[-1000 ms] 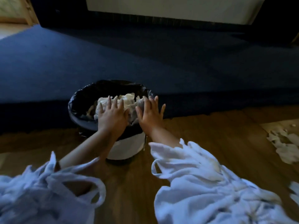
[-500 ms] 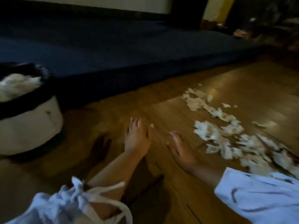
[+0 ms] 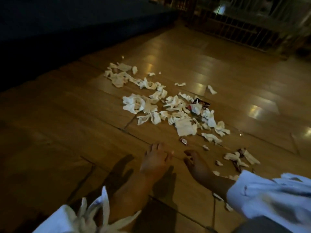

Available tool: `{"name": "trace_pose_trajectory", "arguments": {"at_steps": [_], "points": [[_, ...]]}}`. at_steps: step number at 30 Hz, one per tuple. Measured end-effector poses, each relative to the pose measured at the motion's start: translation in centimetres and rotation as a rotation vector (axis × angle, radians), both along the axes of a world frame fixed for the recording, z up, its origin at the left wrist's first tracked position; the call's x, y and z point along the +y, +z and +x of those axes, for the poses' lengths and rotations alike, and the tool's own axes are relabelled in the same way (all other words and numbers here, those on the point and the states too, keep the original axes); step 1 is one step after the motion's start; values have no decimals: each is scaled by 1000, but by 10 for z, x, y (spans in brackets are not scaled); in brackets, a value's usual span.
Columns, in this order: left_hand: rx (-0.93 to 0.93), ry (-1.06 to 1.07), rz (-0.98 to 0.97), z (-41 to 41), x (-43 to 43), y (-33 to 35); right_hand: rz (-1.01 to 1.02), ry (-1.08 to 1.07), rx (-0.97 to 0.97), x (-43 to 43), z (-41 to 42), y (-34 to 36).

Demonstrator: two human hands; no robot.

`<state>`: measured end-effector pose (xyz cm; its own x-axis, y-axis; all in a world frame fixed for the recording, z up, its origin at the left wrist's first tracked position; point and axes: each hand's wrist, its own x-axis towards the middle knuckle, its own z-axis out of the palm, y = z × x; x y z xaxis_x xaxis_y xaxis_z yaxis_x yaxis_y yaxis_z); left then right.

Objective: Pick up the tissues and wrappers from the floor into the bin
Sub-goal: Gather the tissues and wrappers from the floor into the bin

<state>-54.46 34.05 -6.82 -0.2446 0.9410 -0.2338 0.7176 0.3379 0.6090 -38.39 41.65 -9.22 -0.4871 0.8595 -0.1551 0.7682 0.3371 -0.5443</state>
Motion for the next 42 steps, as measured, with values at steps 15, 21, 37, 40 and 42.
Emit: {"name": "trace_pose_trajectory", "arguments": {"at_steps": [15, 21, 37, 40, 42], "points": [[60, -225, -191, 98, 9, -34, -88, -383, -215, 30, 177, -76], [30, -196, -177, 99, 44, -28, 12, -60, -273, 13, 155, -108], [130, -79, -276, 99, 187, -92, 94, -406, 183, 59, 205, -86], [115, -96, -314, 122, 198, -105, 16, -90, -64, 37, 214, -100], [120, -183, -286, 148, 197, -109, 59, 58, -231, 24, 213, -111]]}}
